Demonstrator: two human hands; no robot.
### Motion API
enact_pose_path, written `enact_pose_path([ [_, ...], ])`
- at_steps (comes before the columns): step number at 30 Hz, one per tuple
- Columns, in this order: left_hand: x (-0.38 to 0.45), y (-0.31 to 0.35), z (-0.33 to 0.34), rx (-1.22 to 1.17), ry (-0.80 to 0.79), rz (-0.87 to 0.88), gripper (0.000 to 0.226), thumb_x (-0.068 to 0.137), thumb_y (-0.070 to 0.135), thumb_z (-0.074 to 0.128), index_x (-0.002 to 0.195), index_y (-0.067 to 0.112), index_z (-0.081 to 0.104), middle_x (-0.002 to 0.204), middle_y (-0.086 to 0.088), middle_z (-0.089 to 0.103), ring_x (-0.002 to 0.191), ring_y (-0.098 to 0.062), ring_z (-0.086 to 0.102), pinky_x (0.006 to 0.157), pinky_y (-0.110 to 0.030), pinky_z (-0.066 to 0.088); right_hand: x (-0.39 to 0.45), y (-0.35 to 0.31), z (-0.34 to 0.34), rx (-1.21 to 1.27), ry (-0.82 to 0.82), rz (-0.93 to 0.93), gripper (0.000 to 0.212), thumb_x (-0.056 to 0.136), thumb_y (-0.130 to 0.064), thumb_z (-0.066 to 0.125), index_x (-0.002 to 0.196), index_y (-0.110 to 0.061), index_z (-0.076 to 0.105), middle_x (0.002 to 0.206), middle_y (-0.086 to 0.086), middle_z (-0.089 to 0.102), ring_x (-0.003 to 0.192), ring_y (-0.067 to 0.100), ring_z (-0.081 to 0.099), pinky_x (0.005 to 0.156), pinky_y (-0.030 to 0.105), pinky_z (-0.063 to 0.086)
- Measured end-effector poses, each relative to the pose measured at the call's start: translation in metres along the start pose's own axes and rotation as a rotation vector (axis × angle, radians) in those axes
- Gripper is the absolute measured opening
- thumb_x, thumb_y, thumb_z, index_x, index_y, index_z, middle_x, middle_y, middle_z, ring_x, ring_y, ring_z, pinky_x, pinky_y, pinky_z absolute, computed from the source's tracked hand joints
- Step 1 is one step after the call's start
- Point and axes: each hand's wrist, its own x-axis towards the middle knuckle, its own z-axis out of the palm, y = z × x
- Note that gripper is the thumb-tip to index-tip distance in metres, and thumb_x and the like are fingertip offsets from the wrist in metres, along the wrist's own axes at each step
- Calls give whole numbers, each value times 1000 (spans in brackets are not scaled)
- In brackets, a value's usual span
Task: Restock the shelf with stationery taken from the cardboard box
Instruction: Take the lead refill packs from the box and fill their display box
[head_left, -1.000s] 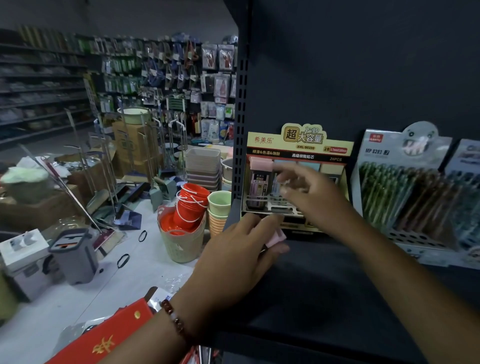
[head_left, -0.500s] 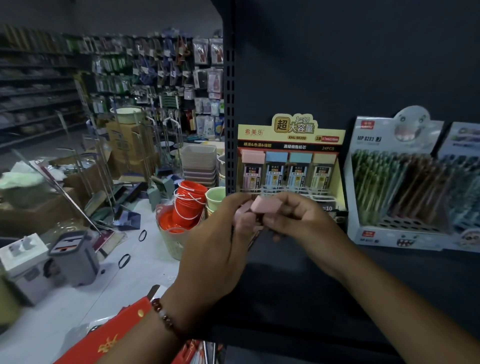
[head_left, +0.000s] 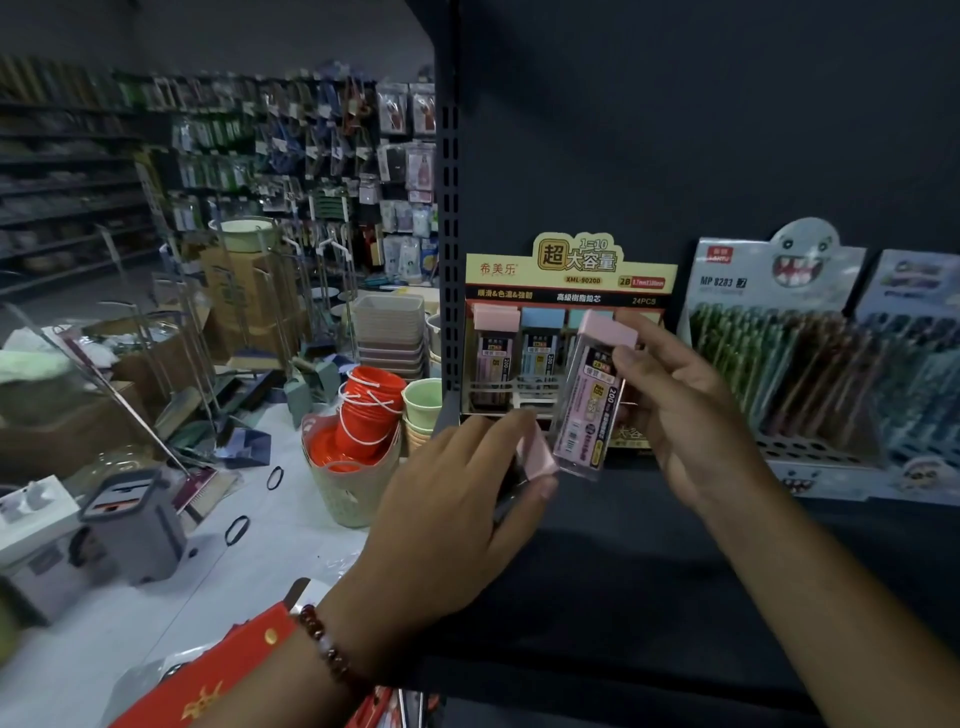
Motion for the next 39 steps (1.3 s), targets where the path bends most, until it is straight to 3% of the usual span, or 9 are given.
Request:
enact_pose_path([
  [4,1,0,0,26,-25,12,48,98,54,37,136,25,44,114,10,59,95,-5,54,74,-21,44,8,-8,0,-97,47,-94,31,90,-13,65,118,-27,66,100,-3,74,89,11,68,66,24,55],
  [10,2,-2,2,37,-71,-14,54,98,60,30,143,31,37,115,15,57,97,-2,53,76,-19,42,30,-38,21,-290,13,-315,28,92,-11,65,114,-28,68,92,4,69,82,12,68,73,25,58],
  [16,3,-6,3,41,-91,-33,57,98,61,27,145,31,39,117,16,57,99,0,51,77,-18,41,57,-42,51,-389,-52,-457,30,90,-12,66,114,-29,67,100,0,69,91,9,68,84,31,58],
  [20,4,-8,4,41,-100,-38,58,99,60,26,146,29,39,114,15,57,97,-4,52,76,-22,46,68,-29,60,-362,-55,-467,29,92,-10,64,117,-23,66,97,-4,68,89,4,68,82,26,57],
  [25,5,-9,5,36,-105,-52,58,98,61,25,146,30,38,113,14,56,97,-5,52,77,-23,46,71,-4,55,-354,-29,-424,29,91,-11,66,110,-33,66,103,-6,69,92,9,67,84,36,59],
  [35,5,-10,5,28,-133,-49,59,97,61,30,146,30,39,112,13,56,98,-6,51,79,-26,48,65,9,44,-374,24,-408,25,90,-11,65,109,-27,66,102,-4,69,91,11,68,77,33,60],
  [39,5,-9,4,20,-133,-50,58,97,59,33,145,27,41,113,10,57,98,-10,53,80,-31,49,62,12,47,-427,6,-442,26,90,-11,66,110,-28,65,96,-13,66,89,2,65,74,19,55],
])
